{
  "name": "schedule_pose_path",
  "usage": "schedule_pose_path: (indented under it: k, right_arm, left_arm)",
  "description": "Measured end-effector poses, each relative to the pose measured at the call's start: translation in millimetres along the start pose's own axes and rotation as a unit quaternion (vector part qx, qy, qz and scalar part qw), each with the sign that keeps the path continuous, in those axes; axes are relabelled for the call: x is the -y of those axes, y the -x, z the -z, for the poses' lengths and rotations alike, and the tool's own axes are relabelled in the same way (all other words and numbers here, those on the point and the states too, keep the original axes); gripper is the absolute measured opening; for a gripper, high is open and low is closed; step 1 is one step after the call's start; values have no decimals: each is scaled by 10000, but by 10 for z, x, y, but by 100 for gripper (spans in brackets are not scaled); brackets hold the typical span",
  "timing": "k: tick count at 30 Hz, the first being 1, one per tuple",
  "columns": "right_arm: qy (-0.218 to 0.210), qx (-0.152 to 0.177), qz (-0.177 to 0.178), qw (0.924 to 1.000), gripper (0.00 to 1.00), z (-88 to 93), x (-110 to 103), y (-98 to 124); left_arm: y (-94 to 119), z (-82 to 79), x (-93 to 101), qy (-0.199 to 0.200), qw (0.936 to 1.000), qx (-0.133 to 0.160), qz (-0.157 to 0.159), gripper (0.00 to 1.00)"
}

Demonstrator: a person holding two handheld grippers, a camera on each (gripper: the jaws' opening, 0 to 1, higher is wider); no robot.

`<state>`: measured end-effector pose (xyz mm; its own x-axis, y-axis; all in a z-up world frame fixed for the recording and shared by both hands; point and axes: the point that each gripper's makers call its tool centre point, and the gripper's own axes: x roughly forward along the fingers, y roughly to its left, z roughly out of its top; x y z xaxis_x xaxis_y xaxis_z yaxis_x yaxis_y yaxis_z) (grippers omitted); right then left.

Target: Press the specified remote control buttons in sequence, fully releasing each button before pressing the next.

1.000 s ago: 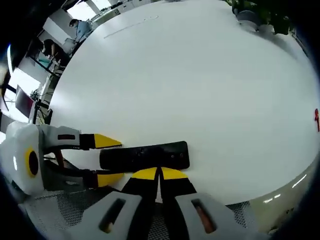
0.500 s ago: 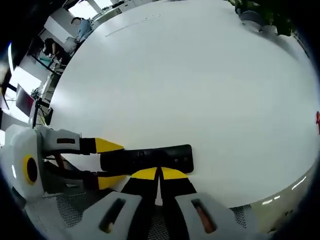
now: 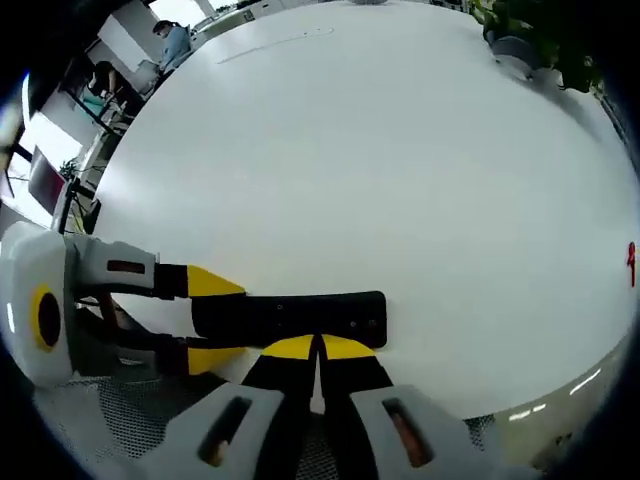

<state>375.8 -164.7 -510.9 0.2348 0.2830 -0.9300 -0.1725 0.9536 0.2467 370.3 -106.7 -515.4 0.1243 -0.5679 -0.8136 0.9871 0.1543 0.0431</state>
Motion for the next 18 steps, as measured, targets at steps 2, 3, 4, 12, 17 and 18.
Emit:
schedule_pose_path:
  k: [2, 3, 4, 12, 17, 18]
  right_arm:
    - [-77, -21, -30, 10000, 0, -1, -1, 4]
    - [-75, -42, -27, 10000, 0, 2, -10, 3]
    - [-60, -60, -17, 10000, 0, 4, -12, 6]
    - [32, -97, 41, 9999, 0, 2, -15, 3]
    - [127, -81, 81, 9999, 0, 5, -19, -9]
    - [153, -72, 93, 9998, 0, 5, -16, -10]
  left_arm:
    - [3, -2, 2, -15, 10000, 10, 1, 25]
    - [4, -2, 3, -18, 10000, 14, 2, 25]
    - [5, -2, 4, -24, 10000, 17, 2, 25]
    - [6, -2, 6, -60, 10000, 41, 10, 25]
    - [5, -12, 11, -234, 9997, 73, -2, 25]
    - [7, -19, 18, -338, 9994, 69, -15, 25]
